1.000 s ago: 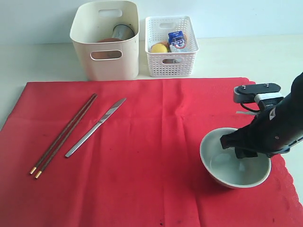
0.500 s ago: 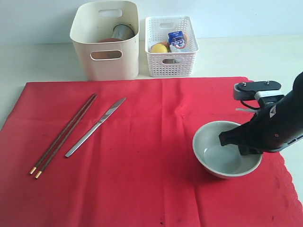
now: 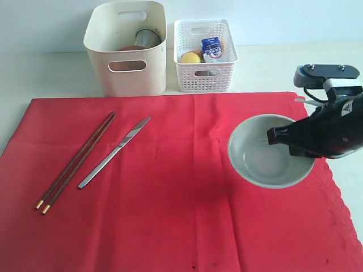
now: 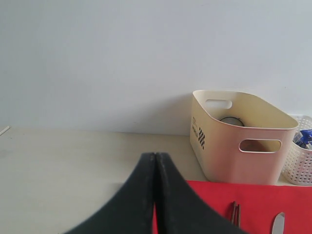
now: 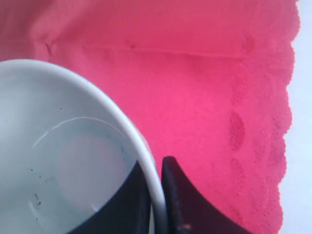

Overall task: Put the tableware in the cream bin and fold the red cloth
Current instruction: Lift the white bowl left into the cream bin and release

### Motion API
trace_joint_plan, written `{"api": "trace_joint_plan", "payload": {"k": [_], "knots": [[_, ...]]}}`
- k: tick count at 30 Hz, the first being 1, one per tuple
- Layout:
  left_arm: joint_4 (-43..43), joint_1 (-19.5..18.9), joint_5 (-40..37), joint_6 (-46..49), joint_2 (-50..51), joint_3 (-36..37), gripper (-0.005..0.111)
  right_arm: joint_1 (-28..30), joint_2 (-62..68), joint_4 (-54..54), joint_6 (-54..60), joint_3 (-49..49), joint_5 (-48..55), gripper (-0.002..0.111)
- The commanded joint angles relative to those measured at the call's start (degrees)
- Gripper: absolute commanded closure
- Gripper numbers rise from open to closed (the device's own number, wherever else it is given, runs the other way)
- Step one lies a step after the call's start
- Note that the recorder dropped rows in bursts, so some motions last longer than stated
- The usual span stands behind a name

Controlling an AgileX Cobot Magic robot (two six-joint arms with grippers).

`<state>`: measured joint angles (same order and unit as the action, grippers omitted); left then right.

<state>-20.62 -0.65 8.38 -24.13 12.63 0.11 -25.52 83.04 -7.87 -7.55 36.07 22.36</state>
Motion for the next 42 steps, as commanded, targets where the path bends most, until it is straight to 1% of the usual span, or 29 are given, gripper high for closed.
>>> {"api": "trace_joint_plan", "payload": {"k": [1, 6, 9, 16, 20, 24, 27, 35, 42], "knots": [[0.1, -0.1, -0.1, -0.1, -0.2, -0.1, 0.105, 0.2, -1.0, -3.5, 0.2, 3.1, -1.2, 0.108], [0.1, -0.1, -0.1, -0.1, -0.2, -0.1, 0.105, 0.2, -1.0, -4.4, 1.5, 7.8, -1.1, 0.108], [0.1, -0.1, -0.1, -0.1, -0.2, -0.1, 0.105, 0.2, -1.0, -7.3, 2.0, 11.4, -1.1, 0.108], [0.1, -0.1, -0.1, -0.1, -0.2, -0.1, 0.105, 0.2, 1.3, -21.0, 12.8, 18.8, -1.1, 0.108], [0.1, -0.1, -0.1, -0.1, -0.2, -0.1, 0.105, -1.9, 6.0, -25.8, 16.3, 21.6, -2.0, 0.108], [0.1, -0.1, -0.1, -0.1, -0.2, -0.1, 0.105, -5.2, 12.0, -26.0, 17.3, 26.8, -4.9, 0.108], [0.1, -0.1, -0.1, -0.1, -0.2, -0.1, 0.105, -6.5, 17.4, -26.5, 17.8, 33.4, -5.8, 0.108], [0.1, -0.1, -0.1, -0.1, -0.2, -0.1, 0.105, -9.7, 31.0, -28.2, 17.9, 55.0, -6.0, 0.108], [0.1, -0.1, -0.1, -0.1, -0.2, -0.1, 0.105, -10.8, 42.3, -29.7, 17.3, 70.3, -6.7, 0.108]]}}
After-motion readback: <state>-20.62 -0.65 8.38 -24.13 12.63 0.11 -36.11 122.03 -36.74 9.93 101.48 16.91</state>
